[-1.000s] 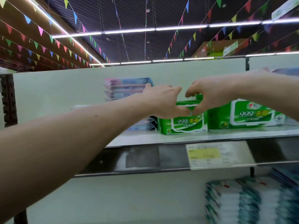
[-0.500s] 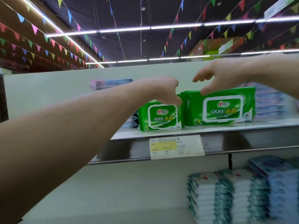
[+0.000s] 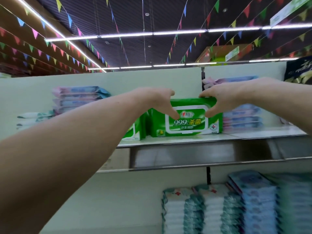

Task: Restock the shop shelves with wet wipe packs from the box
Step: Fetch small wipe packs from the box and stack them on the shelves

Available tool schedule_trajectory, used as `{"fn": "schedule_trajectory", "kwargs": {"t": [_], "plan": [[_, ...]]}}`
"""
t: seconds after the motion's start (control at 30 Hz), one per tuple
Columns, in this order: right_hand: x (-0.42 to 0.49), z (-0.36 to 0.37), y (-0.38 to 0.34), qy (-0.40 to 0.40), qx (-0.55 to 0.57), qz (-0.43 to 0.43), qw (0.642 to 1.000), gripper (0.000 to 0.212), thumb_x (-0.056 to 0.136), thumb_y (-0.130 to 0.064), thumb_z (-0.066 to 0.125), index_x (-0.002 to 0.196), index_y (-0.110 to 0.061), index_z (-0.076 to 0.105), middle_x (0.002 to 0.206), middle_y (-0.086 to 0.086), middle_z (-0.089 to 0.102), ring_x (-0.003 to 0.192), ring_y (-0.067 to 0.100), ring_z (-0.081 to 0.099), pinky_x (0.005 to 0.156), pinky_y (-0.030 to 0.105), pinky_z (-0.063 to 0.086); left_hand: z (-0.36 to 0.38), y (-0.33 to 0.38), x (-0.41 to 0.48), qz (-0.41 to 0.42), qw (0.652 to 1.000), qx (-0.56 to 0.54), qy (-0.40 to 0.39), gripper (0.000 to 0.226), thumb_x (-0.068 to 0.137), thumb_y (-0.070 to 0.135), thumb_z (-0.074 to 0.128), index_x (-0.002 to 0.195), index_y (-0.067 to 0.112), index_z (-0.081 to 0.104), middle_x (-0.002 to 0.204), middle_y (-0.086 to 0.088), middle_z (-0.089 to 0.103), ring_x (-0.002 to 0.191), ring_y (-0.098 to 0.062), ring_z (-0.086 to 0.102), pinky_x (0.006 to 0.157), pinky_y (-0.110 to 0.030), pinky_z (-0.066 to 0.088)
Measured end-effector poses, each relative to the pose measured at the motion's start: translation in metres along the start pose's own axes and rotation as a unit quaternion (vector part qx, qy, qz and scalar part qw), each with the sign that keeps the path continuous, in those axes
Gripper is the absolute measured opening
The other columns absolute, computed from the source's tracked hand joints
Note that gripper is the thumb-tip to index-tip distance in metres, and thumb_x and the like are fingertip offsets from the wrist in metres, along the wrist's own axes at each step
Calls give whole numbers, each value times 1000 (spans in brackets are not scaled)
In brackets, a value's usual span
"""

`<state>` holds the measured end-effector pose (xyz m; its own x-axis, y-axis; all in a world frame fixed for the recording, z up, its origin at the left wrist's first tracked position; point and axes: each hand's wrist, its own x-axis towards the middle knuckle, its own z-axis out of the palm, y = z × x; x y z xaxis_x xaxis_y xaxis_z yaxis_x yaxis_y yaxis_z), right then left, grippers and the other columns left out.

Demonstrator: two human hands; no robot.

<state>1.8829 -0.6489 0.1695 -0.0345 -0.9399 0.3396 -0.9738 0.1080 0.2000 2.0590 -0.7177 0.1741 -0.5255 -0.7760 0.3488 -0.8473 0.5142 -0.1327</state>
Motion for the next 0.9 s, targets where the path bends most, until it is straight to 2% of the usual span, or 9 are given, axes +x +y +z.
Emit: {"fn": "schedule_trajectory", "kwargs": {"t": [0.07,0.17,0.33,0.4,0.47,0.53,0.67,0.8,0.9], "plan": [[4,5,10,4,28,-34,999,71,89,-49,58,149,-26,28,144,0,45,129,19,45,109,39,33,4,0,6,-22,1000,-3,-18,89,80,55,69,151,23,27,151,-1,38,134,-26,41,114,-44,31],[14,11,18,14,59,-79,995,61,91,-47,57,144,-23,37,132,0,53,113,18,53,102,36,40,2,-5,6,-32,998,-51,-25,73,80,49,72,143,28,43,134,5,55,115,-20,55,105,-36,40],[26,15,24,24,58,-118,991,54,88,-46,62,132,-20,46,116,-1,59,98,17,58,89,32,48,-11,-5,15,-59,995,-39,-64,72,81,43,72,144,27,41,134,2,53,108,-19,52,100,-33,42],[33,13,26,14,41,-118,992,64,83,-49,67,134,-20,42,119,-1,57,103,18,58,93,35,48,-14,0,24,-78,993,-7,-91,81,79,43,74,147,25,33,138,-2,48,110,-21,51,104,-37,42],[41,8,24,-3,-1,-114,993,89,74,-55,72,145,-21,29,137,0,48,119,21,51,104,42,42,-14,5,32,-87,988,25,-123,97,71,50,78,148,25,27,142,-3,45,119,-24,50,108,-41,40],[51,6,18,-27,-18,-122,992,102,68,-56,77,149,-27,21,144,-2,42,125,22,48,107,45,40,-9,7,37,-78,986,29,-147,103,62,60,77,147,29,29,141,1,48,122,-23,51,109,-43,39],[65,7,7,-88,36,-148,984,79,66,-46,82,132,-30,42,112,-7,63,92,16,68,88,38,55,-4,0,44,-68,985,17,-155,83,63,62,75,134,33,47,120,5,63,106,-19,61,102,-41,46],[72,5,5,-90,54,-153,983,71,65,-43,84,125,-27,48,106,-5,67,85,17,71,82,37,58,-8,-5,48,-68,984,-3,-164,69,69,50,78,129,27,54,113,3,68,99,-20,68,96,-40,52],[71,8,4,-81,66,-159,982,71,66,-43,83,126,-27,48,105,-6,67,84,16,70,81,37,58,-8,-7,48,-65,985,-9,-162,64,74,45,77,130,25,53,117,2,67,102,-20,66,98,-39,50]]}}
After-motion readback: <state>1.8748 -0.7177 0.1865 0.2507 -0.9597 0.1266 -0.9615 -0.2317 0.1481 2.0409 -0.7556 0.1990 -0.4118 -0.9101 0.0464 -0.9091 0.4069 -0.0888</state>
